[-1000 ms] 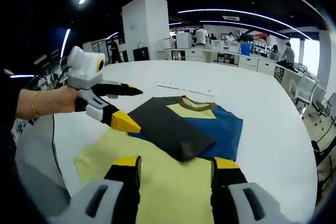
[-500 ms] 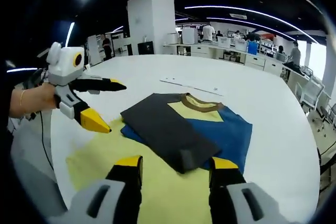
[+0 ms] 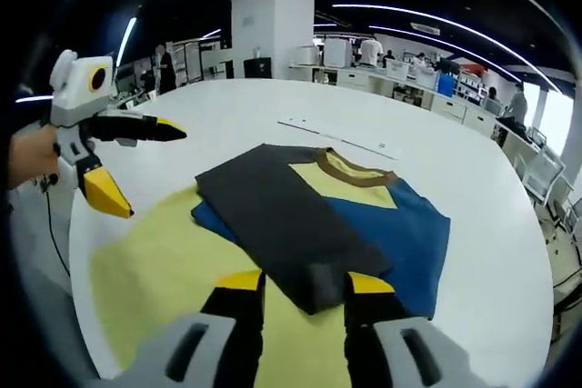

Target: Fold the garment on the visible template until the final outline fits inside the template.

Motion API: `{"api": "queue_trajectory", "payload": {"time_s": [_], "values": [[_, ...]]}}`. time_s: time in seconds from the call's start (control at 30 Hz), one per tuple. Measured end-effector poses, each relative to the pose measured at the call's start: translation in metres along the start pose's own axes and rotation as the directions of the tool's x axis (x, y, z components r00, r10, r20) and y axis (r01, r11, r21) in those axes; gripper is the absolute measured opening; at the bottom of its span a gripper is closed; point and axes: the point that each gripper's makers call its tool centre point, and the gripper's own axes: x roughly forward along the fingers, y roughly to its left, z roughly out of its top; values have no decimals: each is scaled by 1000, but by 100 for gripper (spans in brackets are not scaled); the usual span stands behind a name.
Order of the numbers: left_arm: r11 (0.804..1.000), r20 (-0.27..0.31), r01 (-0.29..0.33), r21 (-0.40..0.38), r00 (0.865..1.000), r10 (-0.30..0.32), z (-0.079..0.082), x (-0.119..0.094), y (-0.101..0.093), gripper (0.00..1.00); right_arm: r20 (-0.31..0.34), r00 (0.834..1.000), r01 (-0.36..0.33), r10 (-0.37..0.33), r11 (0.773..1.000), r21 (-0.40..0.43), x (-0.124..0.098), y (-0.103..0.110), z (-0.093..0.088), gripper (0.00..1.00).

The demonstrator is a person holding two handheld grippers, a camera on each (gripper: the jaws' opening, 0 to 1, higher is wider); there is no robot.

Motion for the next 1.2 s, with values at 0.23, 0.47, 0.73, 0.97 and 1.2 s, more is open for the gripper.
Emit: {"api": "queue_trajectory", "payload": {"time_s": [0.23, 0.47, 0.73, 0.97, 1.2], "values": [[1000, -19, -12, -16, 1000, 12, -13, -12, 2, 91, -30, 999, 39, -39, 999, -29, 17, -7, -8, 22], [1000, -37, -21, -21, 999, 20, -22, -18, 5, 90, -38, 997, 70, -72, 997, -44, 23, -9, -11, 11], [999, -46, -34, -42, 998, 32, -28, -23, 6, 88, -44, 994, 102, -104, 994, -42, 23, -13, -13, 0], [998, -47, -40, -50, 998, 38, -30, -27, 7, 88, -18, 977, 215, -214, 975, 63, 4, -28, -14, 0], [998, -53, -45, -54, 998, 42, -33, -30, 6, 87, -27, 941, 335, -338, 913, 233, -11, -39, -28, 1]]}}
